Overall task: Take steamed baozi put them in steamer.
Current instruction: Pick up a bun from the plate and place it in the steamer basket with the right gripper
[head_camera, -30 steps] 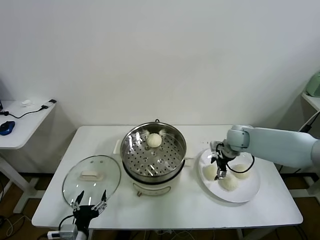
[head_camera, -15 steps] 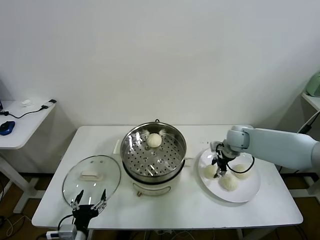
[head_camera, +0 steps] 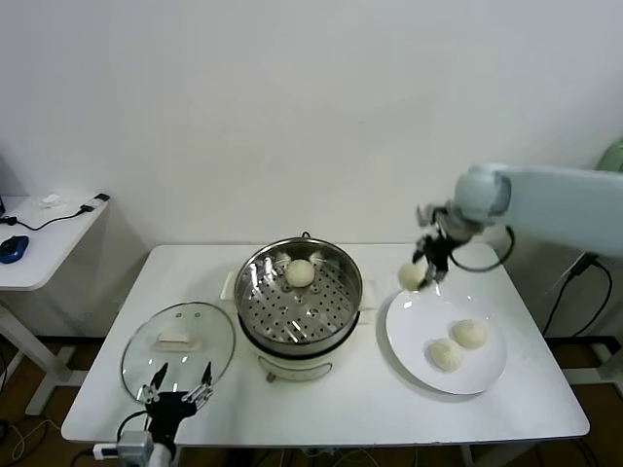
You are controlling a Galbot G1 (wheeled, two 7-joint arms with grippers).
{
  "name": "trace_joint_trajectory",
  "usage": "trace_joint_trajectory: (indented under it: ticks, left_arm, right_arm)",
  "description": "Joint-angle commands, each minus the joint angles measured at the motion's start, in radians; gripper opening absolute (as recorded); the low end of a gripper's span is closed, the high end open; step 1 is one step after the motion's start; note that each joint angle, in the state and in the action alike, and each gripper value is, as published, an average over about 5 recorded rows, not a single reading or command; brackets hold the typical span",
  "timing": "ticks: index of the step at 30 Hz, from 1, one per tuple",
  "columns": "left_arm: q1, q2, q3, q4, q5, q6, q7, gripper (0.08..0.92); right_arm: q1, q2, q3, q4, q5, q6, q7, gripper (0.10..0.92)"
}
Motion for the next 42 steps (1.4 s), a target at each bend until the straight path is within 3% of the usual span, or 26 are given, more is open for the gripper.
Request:
trace_joint_trajectory:
  ticks: [1,10,18,36,42]
  left_arm:
    - [-0.009,-0.003,0.005,-0.010,-0.002,0.007,0.002,0.823]
    - [-0.017,-0.003,0.006,-0.012,-0.007,0.013,0.005,0.823]
    - [-0.023,0.001,0.006,-0.001,-0.009,0.016,0.006,0.823]
    - [-0.026,0.004,0.007,0.006,-0.013,0.019,0.005,0.823]
    - [-0.020,0.005,0.007,-0.003,-0.014,0.018,0.006,0.823]
  right_arm:
    - [0.168,0.238,0.047,0.092,0.326,-0.093,0.074,0.628]
    - [-0.106,0.501,0.107,-0.103,0.318,-0.139,0.159,0.628]
    - [-0.264,0.620,0.112,-0.280,0.244,-0.148,0.189,0.628]
    - [-0.376,0.673,0.107,-0.386,0.178,-0.145,0.208,0.632]
    - [-0.342,0.634,0.116,-0.347,0.171,-0.109,0.175,0.739]
